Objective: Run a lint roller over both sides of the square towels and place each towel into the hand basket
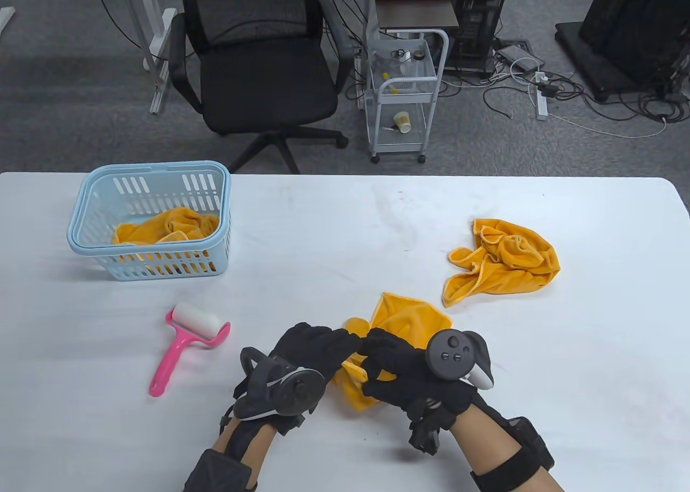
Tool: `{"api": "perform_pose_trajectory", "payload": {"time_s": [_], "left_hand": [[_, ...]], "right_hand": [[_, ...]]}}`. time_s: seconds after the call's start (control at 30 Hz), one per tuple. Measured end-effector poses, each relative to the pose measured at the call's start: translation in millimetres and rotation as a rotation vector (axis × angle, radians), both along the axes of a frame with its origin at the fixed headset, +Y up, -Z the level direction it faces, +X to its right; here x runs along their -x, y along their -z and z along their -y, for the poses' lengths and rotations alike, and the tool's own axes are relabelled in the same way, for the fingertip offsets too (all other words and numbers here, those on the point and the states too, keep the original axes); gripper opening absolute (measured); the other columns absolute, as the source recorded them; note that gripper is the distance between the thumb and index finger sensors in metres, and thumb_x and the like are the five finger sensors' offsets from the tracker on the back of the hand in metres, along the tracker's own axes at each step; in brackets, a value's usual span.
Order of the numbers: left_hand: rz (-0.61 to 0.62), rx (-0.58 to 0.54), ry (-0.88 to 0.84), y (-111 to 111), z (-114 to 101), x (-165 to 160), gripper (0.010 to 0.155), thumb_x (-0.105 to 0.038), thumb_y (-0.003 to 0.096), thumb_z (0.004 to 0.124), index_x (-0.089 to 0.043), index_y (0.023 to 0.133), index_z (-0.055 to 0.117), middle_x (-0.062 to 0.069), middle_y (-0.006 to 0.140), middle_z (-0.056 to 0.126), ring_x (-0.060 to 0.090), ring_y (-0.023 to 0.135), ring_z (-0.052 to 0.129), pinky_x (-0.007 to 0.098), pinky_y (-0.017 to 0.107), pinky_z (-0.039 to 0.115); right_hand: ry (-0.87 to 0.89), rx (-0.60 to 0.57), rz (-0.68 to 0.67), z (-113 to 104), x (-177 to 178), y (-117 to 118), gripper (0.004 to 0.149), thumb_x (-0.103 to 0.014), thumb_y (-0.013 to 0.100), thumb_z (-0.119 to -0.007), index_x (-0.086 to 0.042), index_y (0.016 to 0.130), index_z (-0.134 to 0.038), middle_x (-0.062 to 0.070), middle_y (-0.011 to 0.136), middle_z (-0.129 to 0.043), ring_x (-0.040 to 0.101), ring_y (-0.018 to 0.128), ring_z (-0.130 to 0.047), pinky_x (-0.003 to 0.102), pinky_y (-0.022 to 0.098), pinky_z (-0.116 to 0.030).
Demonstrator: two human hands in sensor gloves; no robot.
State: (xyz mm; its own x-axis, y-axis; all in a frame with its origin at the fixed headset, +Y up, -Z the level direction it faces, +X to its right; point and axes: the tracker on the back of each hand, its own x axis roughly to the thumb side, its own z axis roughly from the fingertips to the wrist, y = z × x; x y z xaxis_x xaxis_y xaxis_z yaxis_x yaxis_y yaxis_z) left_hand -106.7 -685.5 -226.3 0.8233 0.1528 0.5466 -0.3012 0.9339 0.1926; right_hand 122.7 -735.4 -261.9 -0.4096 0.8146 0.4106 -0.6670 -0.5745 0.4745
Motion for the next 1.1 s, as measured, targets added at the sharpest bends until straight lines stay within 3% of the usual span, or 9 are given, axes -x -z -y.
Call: {"api": "perform_pose_trajectory", "payload": {"time_s": [0.2, 0.33, 0.47, 0.5, 0.57, 0.63, 0.73, 0.87, 1.1], "left_hand": [[-0.046, -0.018, 0.057, 2, 4, 1, 0.039, -0.036, 0.0481, 0.087, -0.04, 0.087, 0.083, -0.008, 0.09, 0.096, 0.026, 0.08, 0.101, 0.057, 0.067, 0.077], [-0.064, -0.014, 0.074, 4, 7, 2, 0.039, -0.037, 0.048, 0.087, -0.04, 0.087, 0.083, -0.008, 0.089, 0.097, 0.026, 0.08, 0.101, 0.057, 0.067, 0.077], [-0.082, -0.036, 0.074, 4, 5, 4, 0.039, -0.037, 0.0481, 0.086, -0.039, 0.087, 0.083, -0.007, 0.087, 0.098, 0.025, 0.079, 0.101, 0.056, 0.067, 0.078], [-0.087, -0.043, 0.067, 3, 3, 5, 0.039, -0.037, 0.0482, 0.086, -0.039, 0.087, 0.083, -0.007, 0.087, 0.098, 0.025, 0.078, 0.101, 0.056, 0.067, 0.078], [-0.095, -0.048, 0.054, 3, 2, 6, 0.039, -0.037, 0.0483, 0.086, -0.039, 0.087, 0.083, -0.007, 0.086, 0.098, 0.025, 0.078, 0.101, 0.056, 0.067, 0.078], [-0.1, -0.052, 0.054, 3, 0, 8, 0.039, -0.038, 0.048, 0.086, -0.04, 0.087, 0.083, -0.008, 0.085, 0.098, 0.025, 0.078, 0.101, 0.056, 0.067, 0.078], [-0.108, -0.06, 0.068, 3, -1, 9, 0.039, -0.038, 0.0473, 0.087, -0.04, 0.087, 0.084, -0.008, 0.084, 0.099, 0.025, 0.077, 0.102, 0.056, 0.067, 0.078], [-0.139, -0.09, 0.077, 2, -5, 13, 0.039, -0.039, 0.0472, 0.087, -0.041, 0.086, 0.084, -0.009, 0.084, 0.099, 0.025, 0.077, 0.102, 0.057, 0.067, 0.077], [-0.208, -0.13, 0.027, 1, -22, 30, 0.039, -0.039, 0.046, 0.087, -0.04, 0.085, 0.086, -0.009, 0.081, 0.101, 0.024, 0.075, 0.103, 0.056, 0.066, 0.078]], "right_hand": [[0.03, 0.041, -0.047, 3, 1, 0, 0.038, -0.036, 0.048, -0.094, -0.017, 0.079, -0.083, 0.014, 0.103, -0.074, 0.047, 0.102, -0.06, 0.072, 0.067, -0.053], [0.102, 0.059, -0.029, 0, 3, -2, 0.037, -0.032, 0.046, -0.097, -0.015, 0.076, -0.084, 0.011, 0.085, -0.09, 0.042, 0.086, -0.083, 0.07, 0.066, -0.059], [0.061, 0.001, 0.014, -3, 7, -4, 0.038, -0.03, 0.045, -0.098, -0.016, 0.076, -0.082, 0.009, 0.077, -0.092, 0.039, 0.076, -0.09, 0.069, 0.065, -0.062], [0.045, -0.005, 0.014, -3, 7, -4, 0.042, -0.029, 0.045, -0.098, -0.017, 0.08, -0.079, 0.009, 0.078, -0.09, 0.04, 0.076, -0.088, 0.069, 0.065, -0.061], [0.004, -0.014, 0.009, -3, 8, -4, 0.072, -0.029, 0.045, -0.098, -0.026, 0.105, -0.058, 0.007, 0.077, -0.089, 0.039, 0.075, -0.089, 0.069, 0.064, -0.061], [-0.041, -0.01, -0.039, -1, 9, -4, 0.082, -0.03, 0.046, -0.097, -0.026, 0.11, -0.045, 0.009, 0.076, -0.088, 0.04, 0.074, -0.087, 0.07, 0.064, -0.06], [-0.084, 0.033, -0.099, 0, 12, -3, 0.057, -0.032, 0.046, -0.097, -0.017, 0.098, -0.077, 0.008, 0.07, -0.09, 0.039, 0.069, -0.09, 0.07, 0.062, -0.064], [-0.173, 0.017, -0.043, -1, 10, -2, 0.047, -0.036, 0.047, -0.096, -0.016, 0.088, -0.086, 0.008, 0.065, -0.093, 0.038, 0.064, -0.092, 0.069, 0.06, -0.067], [-0.404, 0.059, -0.134, -8, 0, 3, 0.043, -0.04, 0.049, -0.095, -0.018, 0.084, -0.089, 0.008, 0.067, -0.093, 0.041, 0.069, -0.09, 0.07, 0.061, -0.064]]}}
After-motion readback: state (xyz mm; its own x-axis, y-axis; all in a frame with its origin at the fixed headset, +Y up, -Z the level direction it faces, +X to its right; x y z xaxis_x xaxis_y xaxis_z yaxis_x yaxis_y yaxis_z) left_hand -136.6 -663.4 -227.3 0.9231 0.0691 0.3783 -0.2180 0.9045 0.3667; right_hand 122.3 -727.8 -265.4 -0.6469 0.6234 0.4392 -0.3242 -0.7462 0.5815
